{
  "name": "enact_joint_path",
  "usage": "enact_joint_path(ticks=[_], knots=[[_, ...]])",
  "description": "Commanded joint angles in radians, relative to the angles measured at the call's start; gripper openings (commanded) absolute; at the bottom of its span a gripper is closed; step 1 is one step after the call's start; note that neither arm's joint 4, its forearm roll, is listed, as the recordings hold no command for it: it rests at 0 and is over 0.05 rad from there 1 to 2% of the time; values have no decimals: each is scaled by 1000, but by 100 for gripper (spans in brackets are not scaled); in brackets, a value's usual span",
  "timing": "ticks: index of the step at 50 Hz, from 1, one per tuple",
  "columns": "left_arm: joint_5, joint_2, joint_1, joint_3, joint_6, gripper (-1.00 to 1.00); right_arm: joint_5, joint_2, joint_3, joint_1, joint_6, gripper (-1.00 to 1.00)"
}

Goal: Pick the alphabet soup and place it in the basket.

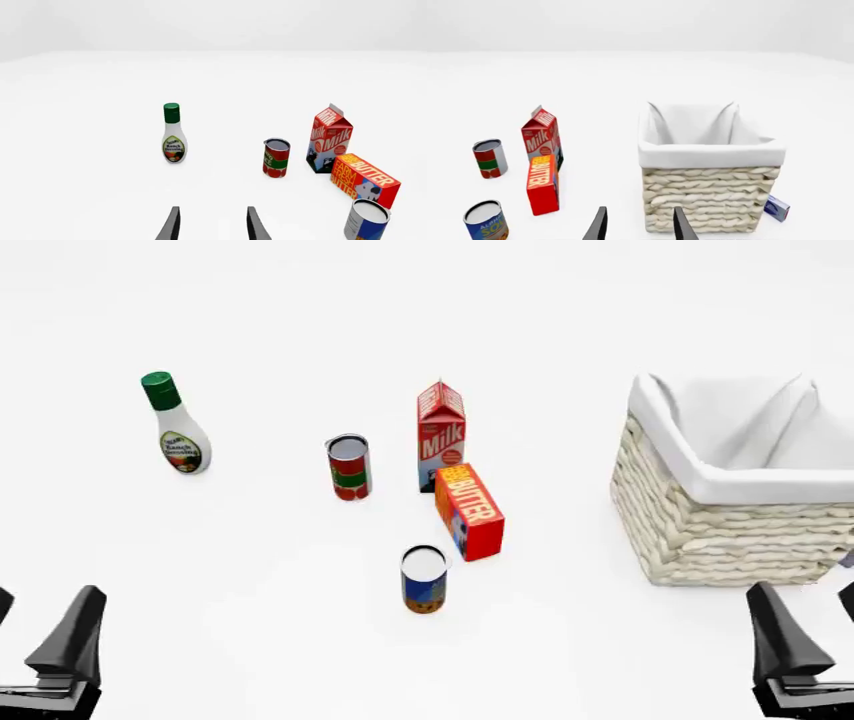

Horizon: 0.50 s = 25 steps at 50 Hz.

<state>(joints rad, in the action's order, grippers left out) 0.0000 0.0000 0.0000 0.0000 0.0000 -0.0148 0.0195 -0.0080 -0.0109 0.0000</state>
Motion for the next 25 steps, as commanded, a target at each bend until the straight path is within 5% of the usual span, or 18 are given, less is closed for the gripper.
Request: enact_joint_path(ticks=[1,25], knots=[[0,0,0,0,0,100,18,-16,4,14,5,100],[0,0,0,0,0,100,40,-18,-22,-3,24,100]])
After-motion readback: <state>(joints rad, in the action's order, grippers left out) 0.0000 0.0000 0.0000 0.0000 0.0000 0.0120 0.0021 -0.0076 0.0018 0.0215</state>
